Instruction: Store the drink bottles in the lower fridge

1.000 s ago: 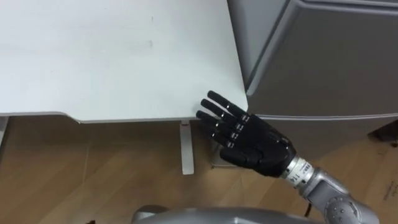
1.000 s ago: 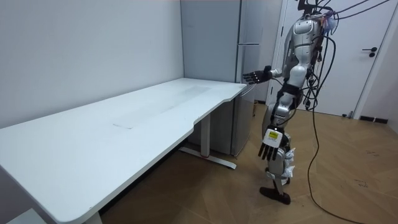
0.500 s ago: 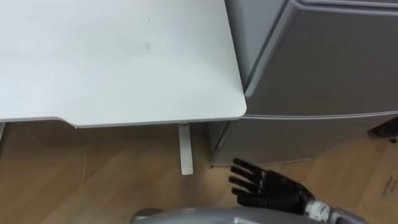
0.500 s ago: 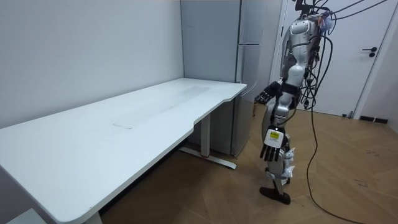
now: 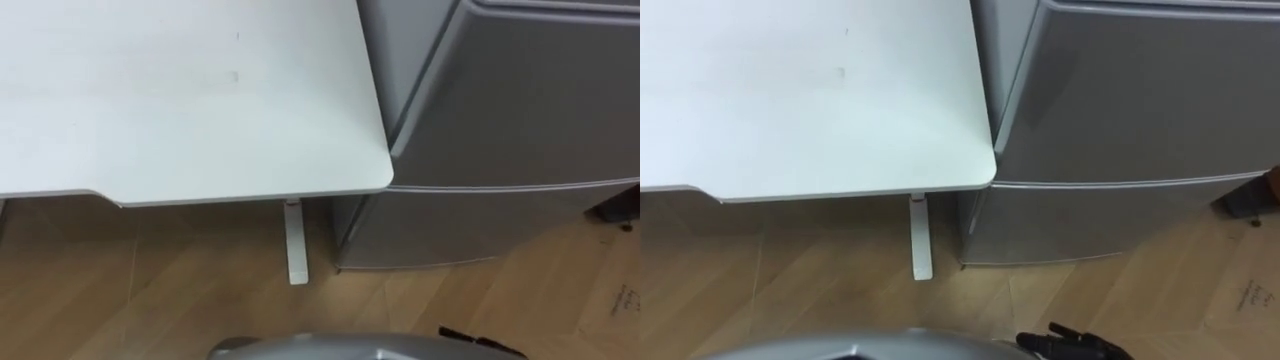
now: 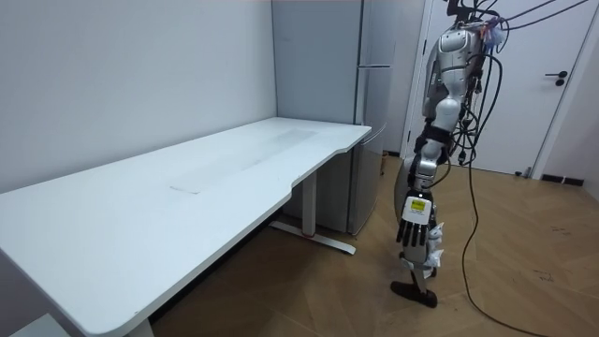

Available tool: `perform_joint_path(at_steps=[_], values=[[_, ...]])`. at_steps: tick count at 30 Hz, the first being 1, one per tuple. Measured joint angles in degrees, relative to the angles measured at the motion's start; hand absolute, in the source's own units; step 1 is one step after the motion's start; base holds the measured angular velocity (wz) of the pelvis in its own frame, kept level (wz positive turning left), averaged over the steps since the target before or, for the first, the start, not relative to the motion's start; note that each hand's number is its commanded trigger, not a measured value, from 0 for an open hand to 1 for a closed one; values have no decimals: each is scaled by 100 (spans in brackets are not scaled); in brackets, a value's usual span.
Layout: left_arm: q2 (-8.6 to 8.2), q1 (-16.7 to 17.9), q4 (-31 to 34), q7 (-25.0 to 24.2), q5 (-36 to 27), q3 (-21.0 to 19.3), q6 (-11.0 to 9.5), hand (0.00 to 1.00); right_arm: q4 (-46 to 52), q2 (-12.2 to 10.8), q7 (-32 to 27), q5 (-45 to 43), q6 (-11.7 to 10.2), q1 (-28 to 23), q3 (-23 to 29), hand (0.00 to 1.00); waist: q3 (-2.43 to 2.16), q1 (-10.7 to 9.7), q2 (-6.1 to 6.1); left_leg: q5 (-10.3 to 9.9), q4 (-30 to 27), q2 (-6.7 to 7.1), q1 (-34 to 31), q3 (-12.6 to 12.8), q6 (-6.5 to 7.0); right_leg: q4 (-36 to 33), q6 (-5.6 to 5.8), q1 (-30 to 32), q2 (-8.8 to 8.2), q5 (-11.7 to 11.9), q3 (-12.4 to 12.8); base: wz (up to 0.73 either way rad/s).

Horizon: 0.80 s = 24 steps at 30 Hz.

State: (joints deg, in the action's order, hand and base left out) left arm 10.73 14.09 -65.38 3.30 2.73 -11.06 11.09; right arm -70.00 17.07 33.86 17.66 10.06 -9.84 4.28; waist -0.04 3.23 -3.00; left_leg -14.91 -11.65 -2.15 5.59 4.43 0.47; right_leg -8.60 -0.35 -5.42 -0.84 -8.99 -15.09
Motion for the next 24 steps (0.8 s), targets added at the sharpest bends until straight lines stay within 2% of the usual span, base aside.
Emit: perform_joint_path(at_steps=[6,12,17,24], values=[[-102,15,-104,-1,31,-142,119,0,-127,-131,-588,18,66,1,273,0,-18,-14,73,1,-10,-6,45,-1,-3,12,0,-43,-17,-42,-39,3],[-172,-13,-108,0,160,-177,139,0,-129,-213,-1182,17,44,4,286,0,2,-42,111,-2,10,13,194,4,-5,5,23,-191,-44,-147,-43,3],[-236,-1,-102,3,204,-174,161,0,-129,-325,-1500,-2,-3,97,326,0,29,-128,163,-1,84,3,200,4,-6,9,23,-139,-27,-148,-50,1],[-253,-12,-114,1,435,-104,235,0,-144,-399,-1848,-45,-77,200,144,0,31,-136,135,0,81,0,188,18,-8,21,17,-147,2,-150,-4,-2]])
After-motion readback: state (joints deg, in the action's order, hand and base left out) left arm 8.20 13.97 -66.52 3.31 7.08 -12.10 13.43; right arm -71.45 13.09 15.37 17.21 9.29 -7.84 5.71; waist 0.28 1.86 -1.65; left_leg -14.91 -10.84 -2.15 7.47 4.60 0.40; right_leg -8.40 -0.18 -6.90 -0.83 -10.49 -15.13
